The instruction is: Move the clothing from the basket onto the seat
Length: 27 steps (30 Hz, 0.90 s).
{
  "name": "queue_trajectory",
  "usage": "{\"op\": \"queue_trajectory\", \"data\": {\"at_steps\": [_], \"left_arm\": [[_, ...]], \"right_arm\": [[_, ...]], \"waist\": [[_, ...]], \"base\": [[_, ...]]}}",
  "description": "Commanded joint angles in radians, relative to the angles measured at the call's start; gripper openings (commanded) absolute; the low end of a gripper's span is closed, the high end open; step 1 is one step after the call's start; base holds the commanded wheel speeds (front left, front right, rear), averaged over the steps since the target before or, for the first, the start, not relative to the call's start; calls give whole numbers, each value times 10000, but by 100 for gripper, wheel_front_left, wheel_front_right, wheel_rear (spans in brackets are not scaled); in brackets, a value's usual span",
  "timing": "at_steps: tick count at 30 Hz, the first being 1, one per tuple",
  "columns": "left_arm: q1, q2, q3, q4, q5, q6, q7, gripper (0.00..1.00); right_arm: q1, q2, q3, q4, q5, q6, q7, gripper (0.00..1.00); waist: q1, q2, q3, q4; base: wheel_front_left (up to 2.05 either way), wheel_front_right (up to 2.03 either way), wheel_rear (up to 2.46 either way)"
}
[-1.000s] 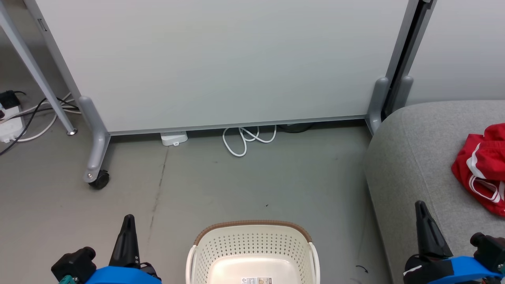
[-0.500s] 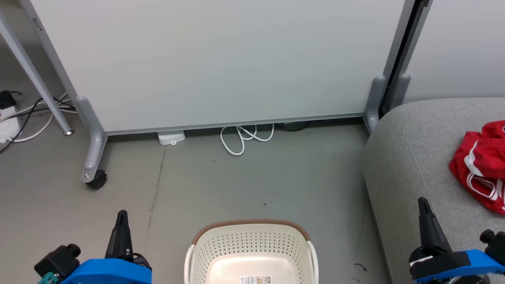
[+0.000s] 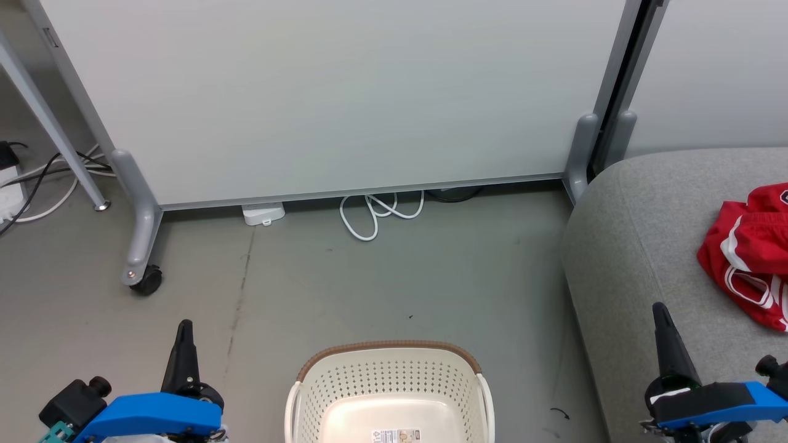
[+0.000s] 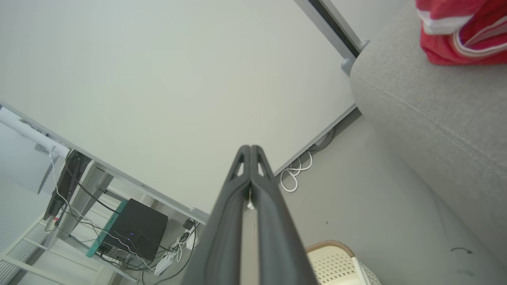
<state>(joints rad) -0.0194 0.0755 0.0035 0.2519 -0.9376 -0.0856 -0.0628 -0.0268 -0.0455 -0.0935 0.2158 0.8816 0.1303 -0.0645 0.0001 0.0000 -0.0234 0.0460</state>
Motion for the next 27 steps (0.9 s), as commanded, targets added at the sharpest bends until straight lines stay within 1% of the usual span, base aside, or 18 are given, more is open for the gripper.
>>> {"op": "queue_trajectory", "data": {"at_steps": [1, 27], "left_arm": [[-288, 8, 94, -128, -236, -51, 68, 0], [-595, -99, 533, -116, -2961, -229, 794, 0]], "right_arm": [[-271, -51, -29, -74, 286, 4, 48, 0], [-543, -61, -108, 74, 3233, 5, 794, 0]], "waist": [[-1, 0, 3, -5], [-1, 0, 92, -160]], "base": [[0, 0, 0], [0, 0, 0]]}}
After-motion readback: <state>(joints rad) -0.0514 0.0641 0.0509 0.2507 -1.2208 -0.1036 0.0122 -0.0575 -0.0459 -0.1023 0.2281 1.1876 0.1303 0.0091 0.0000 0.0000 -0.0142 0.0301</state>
